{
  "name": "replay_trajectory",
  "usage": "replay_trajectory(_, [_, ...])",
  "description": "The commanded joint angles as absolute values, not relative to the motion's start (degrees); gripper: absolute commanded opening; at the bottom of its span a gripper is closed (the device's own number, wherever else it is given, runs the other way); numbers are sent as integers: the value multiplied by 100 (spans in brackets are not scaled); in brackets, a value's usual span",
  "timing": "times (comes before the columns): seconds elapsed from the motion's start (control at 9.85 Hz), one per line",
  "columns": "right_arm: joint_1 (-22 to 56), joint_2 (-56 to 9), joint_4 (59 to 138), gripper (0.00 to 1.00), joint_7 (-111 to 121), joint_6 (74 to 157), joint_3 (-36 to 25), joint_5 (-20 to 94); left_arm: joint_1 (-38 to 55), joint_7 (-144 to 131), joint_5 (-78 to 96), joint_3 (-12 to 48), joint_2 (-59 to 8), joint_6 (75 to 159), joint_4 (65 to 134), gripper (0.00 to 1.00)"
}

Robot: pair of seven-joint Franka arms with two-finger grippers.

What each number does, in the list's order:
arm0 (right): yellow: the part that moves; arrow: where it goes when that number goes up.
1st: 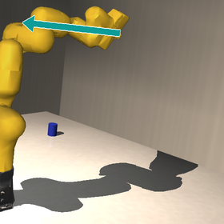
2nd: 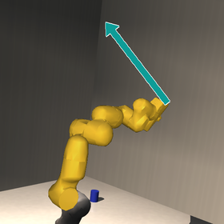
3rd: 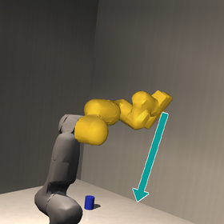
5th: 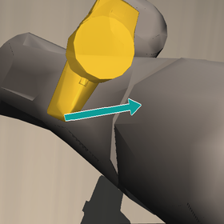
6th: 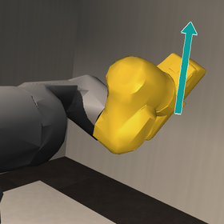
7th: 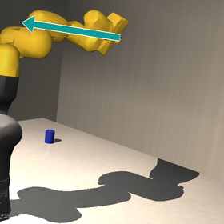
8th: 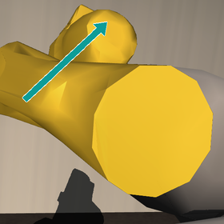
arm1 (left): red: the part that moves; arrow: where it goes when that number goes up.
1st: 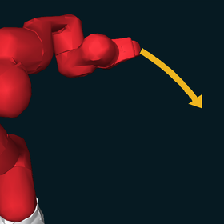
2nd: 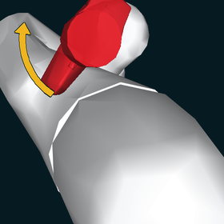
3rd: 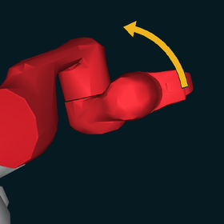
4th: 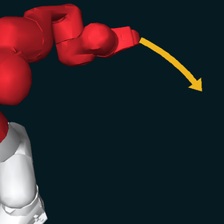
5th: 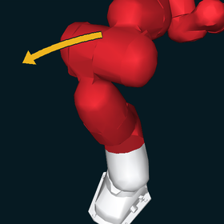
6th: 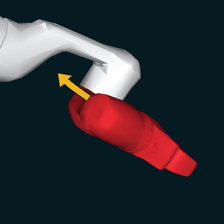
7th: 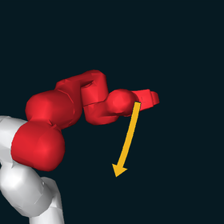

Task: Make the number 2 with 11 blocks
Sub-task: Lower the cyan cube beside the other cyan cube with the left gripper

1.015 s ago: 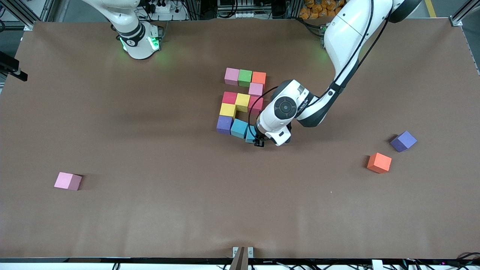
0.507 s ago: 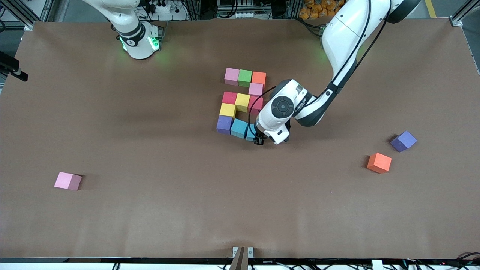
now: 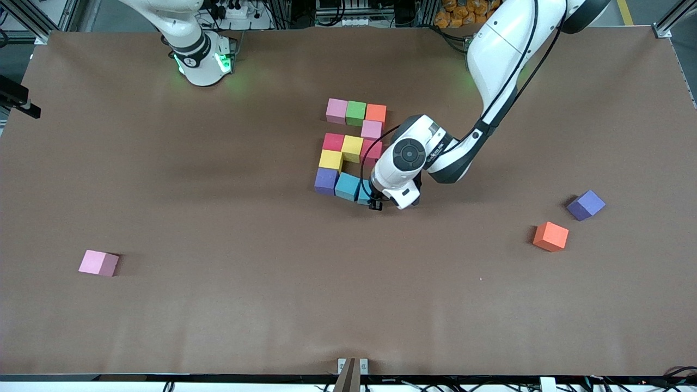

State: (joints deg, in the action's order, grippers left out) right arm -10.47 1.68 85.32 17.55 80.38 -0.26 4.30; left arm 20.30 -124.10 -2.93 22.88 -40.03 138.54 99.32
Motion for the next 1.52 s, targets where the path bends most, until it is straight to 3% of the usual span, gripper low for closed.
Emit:
replay_trajectory(0.0, [-1063, 123, 8438, 100, 1688, 8007, 0, 501, 2109, -12630, -448, 2232, -3990, 13878, 9949, 0])
replay_trajectory(1.42, [-1063, 88, 8429, 100, 1688, 8051, 0, 510, 2153, -12841, -448, 2232, -4008, 13465, 9870, 0])
